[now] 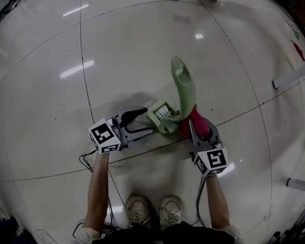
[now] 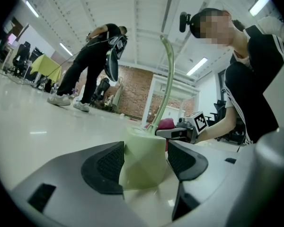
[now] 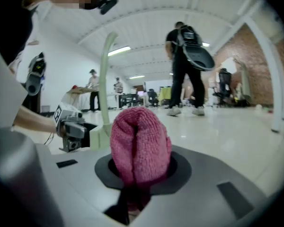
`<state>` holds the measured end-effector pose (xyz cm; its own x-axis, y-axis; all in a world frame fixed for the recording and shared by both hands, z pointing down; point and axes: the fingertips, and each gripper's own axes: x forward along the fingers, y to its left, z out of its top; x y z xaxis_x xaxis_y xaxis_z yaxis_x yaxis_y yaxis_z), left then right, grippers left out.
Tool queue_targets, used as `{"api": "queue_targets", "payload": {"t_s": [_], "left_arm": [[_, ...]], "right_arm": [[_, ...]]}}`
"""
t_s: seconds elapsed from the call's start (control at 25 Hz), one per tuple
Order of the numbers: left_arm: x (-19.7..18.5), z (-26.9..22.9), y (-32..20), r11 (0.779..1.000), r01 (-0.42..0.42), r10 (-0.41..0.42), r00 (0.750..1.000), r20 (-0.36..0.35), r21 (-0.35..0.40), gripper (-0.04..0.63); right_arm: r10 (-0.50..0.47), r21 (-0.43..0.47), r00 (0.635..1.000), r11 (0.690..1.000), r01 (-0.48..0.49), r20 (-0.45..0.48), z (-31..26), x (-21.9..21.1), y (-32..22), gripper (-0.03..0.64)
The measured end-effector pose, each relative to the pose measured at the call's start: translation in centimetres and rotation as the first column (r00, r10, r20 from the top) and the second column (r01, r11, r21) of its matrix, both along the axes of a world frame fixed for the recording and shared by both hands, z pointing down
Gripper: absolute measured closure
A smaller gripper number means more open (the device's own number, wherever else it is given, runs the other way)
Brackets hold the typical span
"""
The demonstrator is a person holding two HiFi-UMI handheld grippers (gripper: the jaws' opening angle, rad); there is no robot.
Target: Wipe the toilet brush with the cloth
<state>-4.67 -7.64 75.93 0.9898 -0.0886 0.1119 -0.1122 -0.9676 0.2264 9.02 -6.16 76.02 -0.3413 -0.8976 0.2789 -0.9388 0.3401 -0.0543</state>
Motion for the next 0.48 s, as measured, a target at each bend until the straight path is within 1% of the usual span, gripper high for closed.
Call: {"api": "queue_targets", "payload": {"t_s": [0.04,0.08,0.12,0.16,0.2,0.24,0.36,0.48], "left_arm": [[0.0,0.0,0.0,1.000,0.005,-0.005,1.000,-0.004,-0.008,0.307],[0.0,-0.1,0.0,1.000,0.008,-0.008,1.000,-0.008,-0.014,0.307],[0.0,-0.1,-0.1,1.000,0.011,-0.011,1.000,-0.010,-0.017,0.307],[-0.1,-0.1,-0.1,1.000,0.013,-0.013,1.000,-0.011,-0.018,0.307],[-0.1,-0.1,-0.1,1.000,0.015,-0.015,1.000,-0.012,-0.018,0.307],[0.0,-0.1,-0.1,1.000,0.017,-0.017,1.000,-0.013,-0.019,0.307],[0.1,-0.1,0.1,1.000,0.015,-0.015,1.000,-0.012,-0.021,0.307],[0.0,-0.1,0.4,1.000,0.009,-0.009,1.000,-0.005,-0.023,0.307]], "right_arm": [[0.043,-0.050,0.999,0.998,-0.043,0.008,0.8,1.0,0.6,0.548],[0.050,-0.118,0.998,0.992,-0.054,-0.032,2.2,1.5,1.3,0.548],[0.024,-0.189,0.994,0.981,-0.044,-0.106,3.8,1.5,1.9,0.548],[-0.023,-0.251,0.982,0.968,-0.025,-0.187,5.3,1.1,2.5,0.548],[-0.072,-0.292,0.964,0.956,-0.006,-0.254,6.4,0.4,2.9,0.548],[-0.116,-0.312,0.944,0.950,0.015,-0.308,7.1,-0.4,3.1,0.548],[-0.215,-0.312,0.873,0.947,0.077,-0.438,7.6,-2.5,3.0,0.548],[-0.277,-0.315,0.799,0.942,0.116,-0.534,8.0,-3.7,3.3,0.548]]}}
